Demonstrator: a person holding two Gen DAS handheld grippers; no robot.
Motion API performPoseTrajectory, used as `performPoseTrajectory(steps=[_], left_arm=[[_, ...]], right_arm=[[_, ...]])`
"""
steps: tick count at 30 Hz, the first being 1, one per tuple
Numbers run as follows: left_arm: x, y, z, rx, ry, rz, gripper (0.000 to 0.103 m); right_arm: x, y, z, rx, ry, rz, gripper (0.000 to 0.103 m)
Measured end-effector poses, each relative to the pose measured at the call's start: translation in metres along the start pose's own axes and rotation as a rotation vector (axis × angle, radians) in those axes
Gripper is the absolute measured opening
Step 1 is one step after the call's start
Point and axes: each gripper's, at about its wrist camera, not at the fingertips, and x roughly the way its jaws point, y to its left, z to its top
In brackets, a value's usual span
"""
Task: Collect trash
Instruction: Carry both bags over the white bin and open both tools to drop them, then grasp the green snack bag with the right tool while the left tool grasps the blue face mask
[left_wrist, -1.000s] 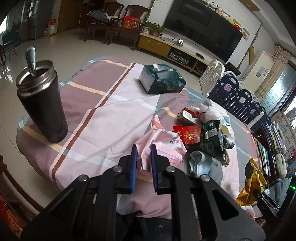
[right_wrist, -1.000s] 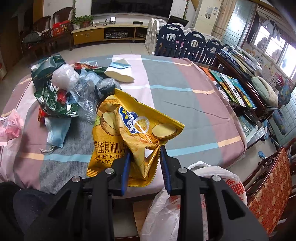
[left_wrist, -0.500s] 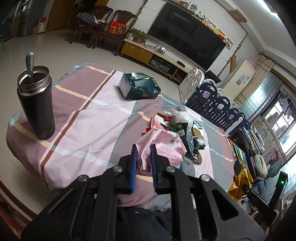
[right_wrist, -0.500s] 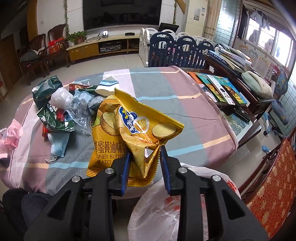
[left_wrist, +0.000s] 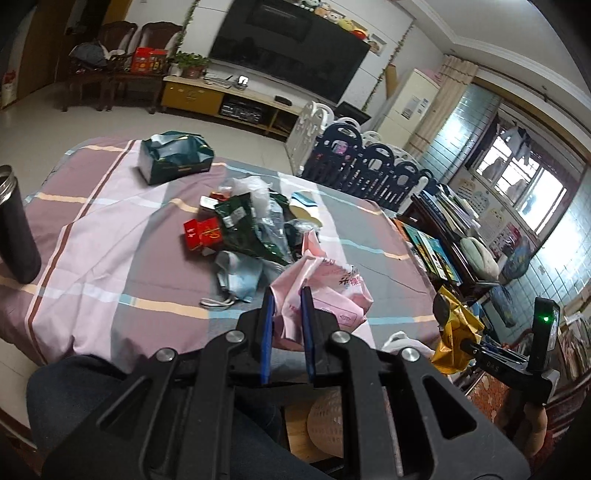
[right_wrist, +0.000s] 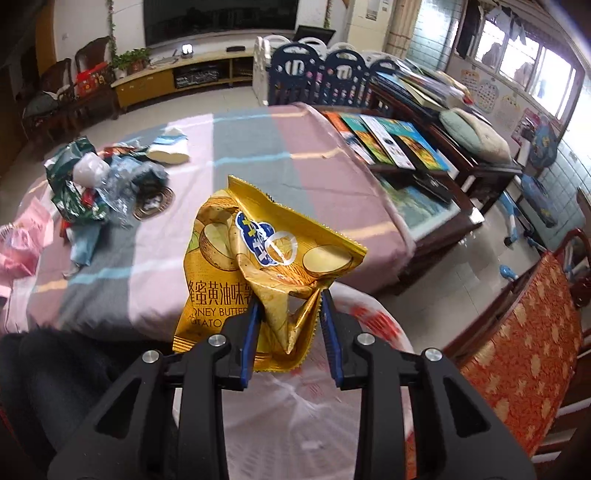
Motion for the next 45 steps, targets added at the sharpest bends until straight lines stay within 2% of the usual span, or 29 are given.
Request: performPoseTrajectory(steps=[3,5,8,10,11,12,13,14,16,17,20,21,22,23,24,25,27,32,37,39,41,42,43,44,45], left_arm=[[-0.002,-0.015,-0.003,0.018,0.010,-0.048,0.015],[0.000,-0.022,-0.005,0.024,0.026,-0.076,0.015],[0.009,-0.037,-0.013,0.052,0.069,-0.105,0.015],[0.018,-0.050,-0.020,0.078,0.104,-0.122,0.015],[0.023,-0.059,-0.024,0.098,0.125,-0.142,0.015],[0.028,-0.069,-0.029,0.121,0.150,-0.166,0.015],[0.034,-0.080,-0.034,0.144,0.174,-0.190,0.015],[0.037,-0.089,-0.039,0.164,0.192,-0.209,0.015],[0.049,-0.116,-0.051,0.233,0.249,-0.264,0.015],[0.056,-0.134,-0.060,0.284,0.278,-0.292,0.015],[0.077,-0.177,-0.087,0.408,0.377,-0.366,0.017],[0.087,-0.190,-0.097,0.446,0.420,-0.384,0.023],[0.097,-0.202,-0.109,0.482,0.470,-0.401,0.039],[0.102,-0.207,-0.116,0.498,0.489,-0.400,0.048],[0.107,-0.212,-0.122,0.512,0.497,-0.386,0.062],[0.110,-0.212,-0.124,0.517,0.494,-0.369,0.068],[0.113,-0.204,-0.120,0.514,0.471,-0.311,0.072],[0.096,-0.159,-0.079,0.455,0.275,0.012,0.080],[0.079,-0.118,-0.042,0.353,0.173,0.138,0.082],[0.073,-0.105,-0.036,0.337,0.144,0.193,0.082],[0.069,-0.088,-0.030,0.313,0.129,0.236,0.083],[0.067,-0.079,-0.026,0.293,0.123,0.252,0.083],[0.066,-0.074,-0.026,0.278,0.116,0.261,0.083],[0.064,-0.062,-0.022,0.256,0.106,0.277,0.083],[0.061,-0.051,-0.018,0.237,0.093,0.293,0.083]], right_arm=[[0.007,-0.014,-0.020,-0.012,0.052,-0.004,0.034],[0.014,-0.014,-0.034,-0.029,0.089,0.003,0.044],[0.020,-0.015,-0.047,-0.026,0.109,0.018,0.052],[0.011,-0.027,-0.043,0.041,0.033,0.020,0.053],[0.001,-0.037,-0.040,0.096,-0.029,0.029,0.059],[-0.009,-0.046,-0.037,0.146,-0.089,0.041,0.072],[-0.023,-0.059,-0.033,0.211,-0.179,0.046,0.078],[-0.035,-0.069,-0.032,0.259,-0.262,0.042,0.089],[-0.053,-0.084,-0.031,0.307,-0.393,0.020,0.100],[-0.061,-0.089,-0.031,0.301,-0.448,0.002,0.100],[-0.069,-0.093,-0.023,0.213,-0.495,-0.052,0.100],[-0.071,-0.093,-0.022,0.193,-0.493,-0.071,0.100],[-0.071,-0.094,-0.021,0.182,-0.488,-0.081,0.100],[-0.072,-0.096,-0.021,0.178,-0.484,-0.085,0.100],[-0.071,-0.098,-0.021,0.191,-0.477,-0.077,0.100],[-0.070,-0.104,-0.022,0.207,-0.465,-0.064,0.100],[-0.062,-0.111,-0.021,0.249,-0.414,-0.011,0.100],[-0.052,-0.099,-0.019,0.285,-0.339,0.027,0.100],[-0.046,-0.057,-0.009,0.209,-0.314,0.053,0.100],[-0.046,-0.040,-0.004,0.169,-0.315,0.062,0.093],[-0.043,-0.017,0.004,0.116,-0.298,0.058,0.073],[-0.041,-0.010,0.006,0.107,-0.292,0.057,0.067],[-0.037,0.000,0.010,0.098,-0.276,0.071,0.054],[-0.031,0.010,0.015,0.094,-0.255,0.106,0.046],[-0.027,0.020,0.018,0.094,-0.234,0.150,0.043]])
